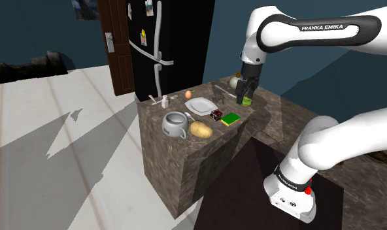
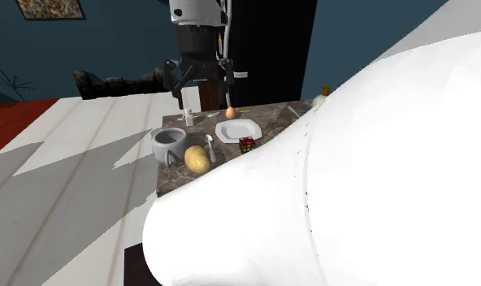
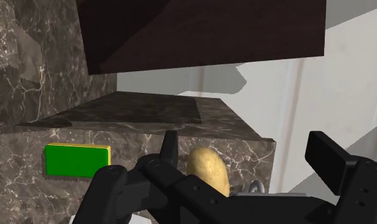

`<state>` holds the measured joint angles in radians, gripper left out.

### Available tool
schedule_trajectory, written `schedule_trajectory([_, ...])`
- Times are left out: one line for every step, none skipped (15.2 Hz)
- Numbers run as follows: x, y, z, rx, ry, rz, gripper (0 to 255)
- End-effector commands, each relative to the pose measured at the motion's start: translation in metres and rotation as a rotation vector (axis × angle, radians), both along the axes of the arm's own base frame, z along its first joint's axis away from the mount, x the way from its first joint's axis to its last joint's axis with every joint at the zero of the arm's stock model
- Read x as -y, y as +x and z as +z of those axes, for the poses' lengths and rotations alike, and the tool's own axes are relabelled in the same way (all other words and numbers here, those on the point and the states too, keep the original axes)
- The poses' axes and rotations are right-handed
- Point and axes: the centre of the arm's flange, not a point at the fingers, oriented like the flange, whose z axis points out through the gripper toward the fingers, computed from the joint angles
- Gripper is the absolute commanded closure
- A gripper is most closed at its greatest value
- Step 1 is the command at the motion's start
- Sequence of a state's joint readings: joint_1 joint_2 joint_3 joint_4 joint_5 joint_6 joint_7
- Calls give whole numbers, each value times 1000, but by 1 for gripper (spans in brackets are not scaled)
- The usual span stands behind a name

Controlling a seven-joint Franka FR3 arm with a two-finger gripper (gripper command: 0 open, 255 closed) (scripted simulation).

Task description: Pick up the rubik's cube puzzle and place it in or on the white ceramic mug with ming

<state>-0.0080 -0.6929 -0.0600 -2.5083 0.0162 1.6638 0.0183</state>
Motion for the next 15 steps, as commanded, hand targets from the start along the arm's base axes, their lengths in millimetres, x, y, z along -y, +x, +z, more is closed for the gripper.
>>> schedule_trajectory([14,11,-20,8,-4,10,0])
schedule_trajectory([21,16,-29,11,-6,15,0])
schedule_trajectory([28,22,-38,14,-8,20,0])
schedule_trajectory([35,27,-48,18,-10,24,0])
schedule_trajectory([42,33,-57,21,-12,29,0])
schedule_trajectory([48,39,-66,24,-13,33,0])
schedule_trajectory([55,45,-75,27,-15,38,0])
schedule_trajectory([62,50,-84,30,-17,42,0])
schedule_trajectory([69,56,-93,33,-19,47,0])
schedule_trajectory([76,62,-102,36,-21,51,0])
schedule_trajectory([82,68,-111,39,-22,56,0])
schedule_trajectory([89,74,-120,42,-24,60,0])
schedule_trajectory([96,80,-129,45,-26,65,0])
schedule_trajectory([102,87,-138,49,-28,70,0])
schedule_trajectory([109,93,-147,52,-30,74,0])
